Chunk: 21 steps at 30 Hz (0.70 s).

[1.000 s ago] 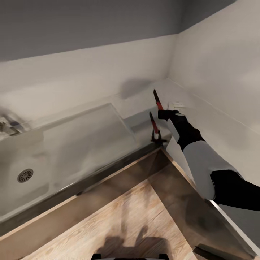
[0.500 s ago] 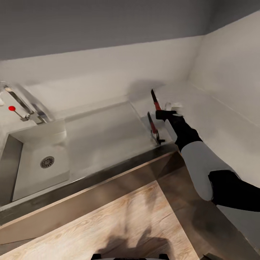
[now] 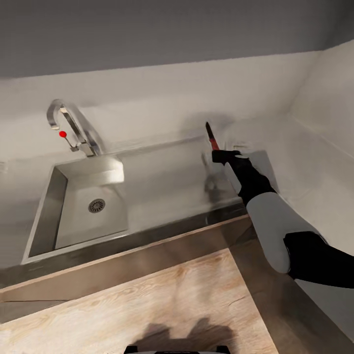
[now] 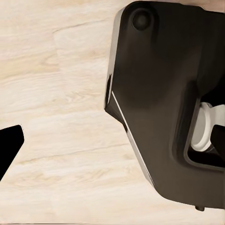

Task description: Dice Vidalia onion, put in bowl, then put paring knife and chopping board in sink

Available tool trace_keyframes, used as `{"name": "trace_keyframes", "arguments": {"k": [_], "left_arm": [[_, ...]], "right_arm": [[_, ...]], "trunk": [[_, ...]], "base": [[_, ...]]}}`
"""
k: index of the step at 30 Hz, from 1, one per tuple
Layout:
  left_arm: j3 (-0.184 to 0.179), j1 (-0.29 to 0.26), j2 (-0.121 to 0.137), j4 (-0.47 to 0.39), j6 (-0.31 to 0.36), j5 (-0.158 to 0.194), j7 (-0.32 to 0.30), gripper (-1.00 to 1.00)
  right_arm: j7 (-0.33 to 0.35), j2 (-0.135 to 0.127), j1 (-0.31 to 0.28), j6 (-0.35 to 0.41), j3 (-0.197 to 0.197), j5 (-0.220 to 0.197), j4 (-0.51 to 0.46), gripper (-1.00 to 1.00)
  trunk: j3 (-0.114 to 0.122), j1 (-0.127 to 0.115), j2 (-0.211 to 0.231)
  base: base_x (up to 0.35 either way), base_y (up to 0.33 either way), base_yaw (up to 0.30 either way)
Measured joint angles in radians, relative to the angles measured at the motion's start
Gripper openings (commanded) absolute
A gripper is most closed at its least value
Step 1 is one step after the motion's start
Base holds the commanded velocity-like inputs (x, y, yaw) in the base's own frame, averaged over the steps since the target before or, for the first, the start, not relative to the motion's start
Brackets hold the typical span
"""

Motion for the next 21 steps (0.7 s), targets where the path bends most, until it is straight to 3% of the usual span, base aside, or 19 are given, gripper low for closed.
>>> {"name": "trace_keyframes", "arguments": {"k": [11,21], "left_arm": [[0.000,0.000,-0.001,0.006,0.001,0.000,0.000,1.00],[0.000,0.000,0.000,0.006,0.001,0.000,0.000,1.00]], "right_arm": [[0.000,0.000,0.000,0.006,0.000,-0.001,0.001,-1.00],[0.000,0.000,0.000,0.005,0.000,-0.002,0.001,-1.00]], "trunk": [[0.000,0.000,0.000],[0.000,0.000,0.000]], "base": [[-0.126,0.205,0.245],[-0.152,0.244,0.029]]}}
